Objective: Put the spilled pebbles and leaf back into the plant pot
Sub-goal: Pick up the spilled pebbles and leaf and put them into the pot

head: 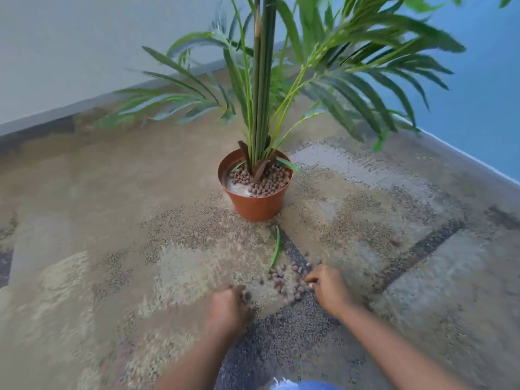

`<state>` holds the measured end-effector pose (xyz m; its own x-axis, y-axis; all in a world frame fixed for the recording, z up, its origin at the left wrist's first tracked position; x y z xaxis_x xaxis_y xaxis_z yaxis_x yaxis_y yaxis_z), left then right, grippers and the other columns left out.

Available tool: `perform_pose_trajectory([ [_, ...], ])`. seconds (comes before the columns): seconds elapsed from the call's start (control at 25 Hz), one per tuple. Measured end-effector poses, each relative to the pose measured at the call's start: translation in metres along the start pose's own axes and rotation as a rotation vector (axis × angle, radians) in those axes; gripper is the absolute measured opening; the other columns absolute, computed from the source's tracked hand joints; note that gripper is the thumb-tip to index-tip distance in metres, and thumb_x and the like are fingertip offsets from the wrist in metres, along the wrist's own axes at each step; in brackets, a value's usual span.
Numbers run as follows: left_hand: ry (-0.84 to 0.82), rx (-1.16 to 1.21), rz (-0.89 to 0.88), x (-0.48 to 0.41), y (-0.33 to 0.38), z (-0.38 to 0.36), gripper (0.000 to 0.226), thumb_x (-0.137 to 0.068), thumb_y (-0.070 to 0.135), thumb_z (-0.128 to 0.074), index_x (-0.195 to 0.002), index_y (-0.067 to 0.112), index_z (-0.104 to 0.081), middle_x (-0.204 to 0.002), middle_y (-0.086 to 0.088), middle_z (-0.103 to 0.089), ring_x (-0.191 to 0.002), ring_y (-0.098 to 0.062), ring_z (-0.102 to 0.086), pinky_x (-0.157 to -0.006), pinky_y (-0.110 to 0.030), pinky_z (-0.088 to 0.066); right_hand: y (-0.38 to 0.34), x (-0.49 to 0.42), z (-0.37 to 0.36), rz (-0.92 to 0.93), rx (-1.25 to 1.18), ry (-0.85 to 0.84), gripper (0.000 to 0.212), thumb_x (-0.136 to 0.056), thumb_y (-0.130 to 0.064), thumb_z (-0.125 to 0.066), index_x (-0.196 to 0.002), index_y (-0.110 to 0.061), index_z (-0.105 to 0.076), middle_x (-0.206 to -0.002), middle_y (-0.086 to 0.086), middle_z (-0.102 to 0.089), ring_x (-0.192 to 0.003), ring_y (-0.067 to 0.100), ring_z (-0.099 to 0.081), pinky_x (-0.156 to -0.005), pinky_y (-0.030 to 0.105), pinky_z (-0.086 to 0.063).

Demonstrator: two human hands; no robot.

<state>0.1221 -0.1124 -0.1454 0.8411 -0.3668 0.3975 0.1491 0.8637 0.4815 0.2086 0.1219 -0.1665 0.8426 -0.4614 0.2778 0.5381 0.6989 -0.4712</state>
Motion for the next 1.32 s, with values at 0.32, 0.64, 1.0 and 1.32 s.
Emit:
perform_pose_trajectory([
  [0.32,0.075,-0.011,-0.036,-0.012,-0.003,0.001,0.012,-0.091,0.013,-0.064,-0.096,0.011,-0.075,-0.104,-0.002,-0.060,-0.071,-0.010,-0.064,-0.064,-0.019,-0.059,0.008,0.009,0.003,-0.020,-0.059,0.074,0.019,-0.085,-0.009,-0.071,-0.101,-0.019,-0.074,-0.104,0.000,-0.064,-0.066,0.002,-0.056,-0.051,0.008,-0.040],
  [0.64,0.147,0.100,-0.085,-0.013,0.013,-0.007,0.014,-0.090,0.022,-0.065,-0.100,0.014,-0.070,-0.093,0.006,-0.066,-0.062,0.005,-0.057,-0.048,0.001,-0.042,0.008,-0.007,0.016,0.008,-0.149,0.138,0.021,-0.089,-0.004,-0.064,-0.102,-0.019,-0.069,-0.106,0.002,-0.068,-0.078,0.010,-0.066,-0.070,0.022,-0.059],
  [1.0,0.117,-0.238,-0.359,-0.027,0.075,-0.047,0.037,-0.095,0.025,-0.055,-0.131,0.021,-0.049,-0.131,0.000,-0.060,-0.118,-0.020,-0.050,-0.101,-0.031,-0.048,-0.018,-0.045,0.006,0.296,0.380,-0.064,0.045,-0.092,-0.056,-0.039,-0.117,-0.019,-0.047,-0.115,0.001,-0.046,-0.103,0.016,-0.050,-0.088,0.036,-0.052],
  [1.32,0.045,-0.410,-0.397,-0.021,0.072,-0.048,0.034,-0.097,0.016,-0.049,-0.131,0.015,-0.054,-0.137,-0.007,-0.052,-0.121,-0.030,-0.044,-0.102,-0.037,-0.044,-0.022,-0.034,-0.001,0.592,0.423,0.039,0.022,-0.099,-0.032,-0.034,-0.091,-0.015,-0.046,-0.093,-0.003,-0.042,-0.080,0.012,-0.035,-0.060,0.022,-0.040],
])
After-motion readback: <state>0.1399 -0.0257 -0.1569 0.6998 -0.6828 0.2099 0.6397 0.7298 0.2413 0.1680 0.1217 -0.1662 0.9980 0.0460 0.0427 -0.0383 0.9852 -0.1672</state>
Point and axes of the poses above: each hand's wrist, its own x-axis away from the middle knuckle, its own z-axis out of the back of the hand, y = z × x, the point moved 4 cm from there along -x, towards the middle knuckle
